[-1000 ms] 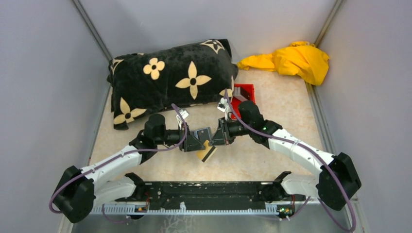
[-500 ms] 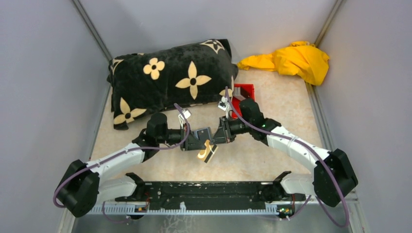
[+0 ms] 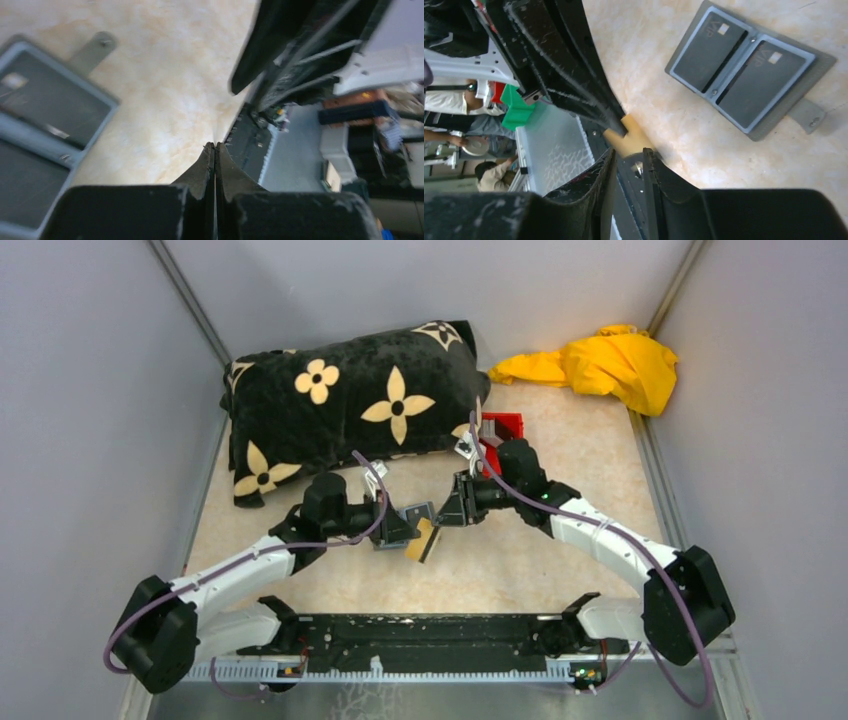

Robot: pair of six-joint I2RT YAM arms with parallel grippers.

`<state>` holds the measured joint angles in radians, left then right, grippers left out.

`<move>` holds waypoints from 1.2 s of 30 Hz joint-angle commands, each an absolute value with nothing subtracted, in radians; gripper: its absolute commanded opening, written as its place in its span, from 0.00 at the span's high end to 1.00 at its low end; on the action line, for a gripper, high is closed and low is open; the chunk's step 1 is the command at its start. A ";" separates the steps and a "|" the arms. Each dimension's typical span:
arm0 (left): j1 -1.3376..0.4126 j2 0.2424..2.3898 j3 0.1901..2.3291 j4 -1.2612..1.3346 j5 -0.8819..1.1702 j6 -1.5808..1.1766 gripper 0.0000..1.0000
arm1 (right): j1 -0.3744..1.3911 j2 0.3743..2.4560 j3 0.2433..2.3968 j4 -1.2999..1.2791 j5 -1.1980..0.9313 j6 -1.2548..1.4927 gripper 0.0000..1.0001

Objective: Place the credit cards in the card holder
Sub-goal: Pick up the credit card from the storage box, then insert the credit card into the card holder.

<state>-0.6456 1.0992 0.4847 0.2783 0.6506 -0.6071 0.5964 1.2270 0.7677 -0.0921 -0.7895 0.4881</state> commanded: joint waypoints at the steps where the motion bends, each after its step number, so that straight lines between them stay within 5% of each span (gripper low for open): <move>1: -0.640 1.058 0.525 0.075 0.293 -0.590 1.00 | 0.592 1.202 0.841 -0.068 -0.672 0.442 0.72; 9: -0.634 0.946 0.535 -0.075 -0.047 -0.655 1.00 | 0.631 1.296 0.892 -0.089 -0.410 0.413 0.74; 12: -0.630 0.928 0.536 -0.120 -0.113 -0.679 1.00 | 0.679 1.399 0.944 -0.114 -0.330 0.388 1.00; 36: -0.585 0.888 0.488 -0.176 -0.169 -0.756 1.00 | 0.886 1.608 0.898 0.102 0.373 0.287 1.00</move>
<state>-0.5957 0.9108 0.5003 -0.1600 -0.1535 -0.7444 0.8394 1.5986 0.8879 0.0433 0.2375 0.2993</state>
